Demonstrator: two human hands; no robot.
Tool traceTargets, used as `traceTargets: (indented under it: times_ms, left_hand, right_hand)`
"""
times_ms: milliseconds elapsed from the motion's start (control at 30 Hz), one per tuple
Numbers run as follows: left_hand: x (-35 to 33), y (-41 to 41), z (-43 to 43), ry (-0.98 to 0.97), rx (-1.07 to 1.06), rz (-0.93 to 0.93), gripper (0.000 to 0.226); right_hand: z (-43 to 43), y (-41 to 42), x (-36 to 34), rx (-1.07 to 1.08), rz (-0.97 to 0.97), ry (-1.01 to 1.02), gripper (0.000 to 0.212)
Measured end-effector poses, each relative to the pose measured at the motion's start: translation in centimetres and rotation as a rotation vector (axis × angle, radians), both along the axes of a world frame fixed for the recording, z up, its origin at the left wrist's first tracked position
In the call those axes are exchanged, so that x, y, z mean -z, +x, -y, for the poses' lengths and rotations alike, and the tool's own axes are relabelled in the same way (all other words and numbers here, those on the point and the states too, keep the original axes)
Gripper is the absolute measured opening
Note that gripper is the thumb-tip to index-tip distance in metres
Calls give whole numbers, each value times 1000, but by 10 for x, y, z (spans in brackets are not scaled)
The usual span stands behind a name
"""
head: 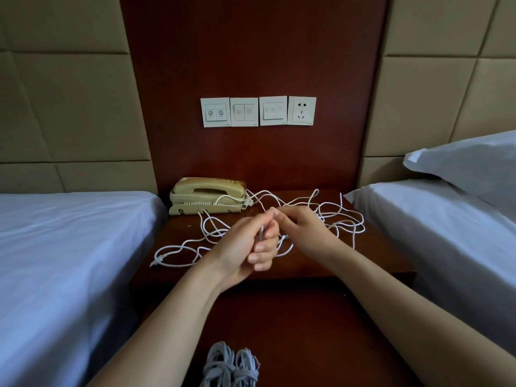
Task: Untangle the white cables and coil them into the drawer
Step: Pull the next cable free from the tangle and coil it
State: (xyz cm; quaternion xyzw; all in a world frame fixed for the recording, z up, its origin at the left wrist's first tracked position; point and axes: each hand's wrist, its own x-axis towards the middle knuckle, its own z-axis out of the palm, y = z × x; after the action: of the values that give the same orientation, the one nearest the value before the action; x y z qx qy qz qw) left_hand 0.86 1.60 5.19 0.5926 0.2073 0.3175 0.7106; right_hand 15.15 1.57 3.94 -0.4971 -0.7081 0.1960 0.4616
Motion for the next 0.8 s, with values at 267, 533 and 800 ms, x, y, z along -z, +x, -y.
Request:
traceTargets:
  times_ms: [267,533,800]
  left_hand:
    - [4,2,-8,-119,-172,136,43]
    - [7,2,-21,-195,-458,248,44]
    - [10,1,-30,-148,-678,237,40]
  right_hand:
    - [1,-9,15,41,183,-168,40]
    - [17,-17,7,-50,694,-171,26]
    - [25,-18,-4,-155,814,-175,22]
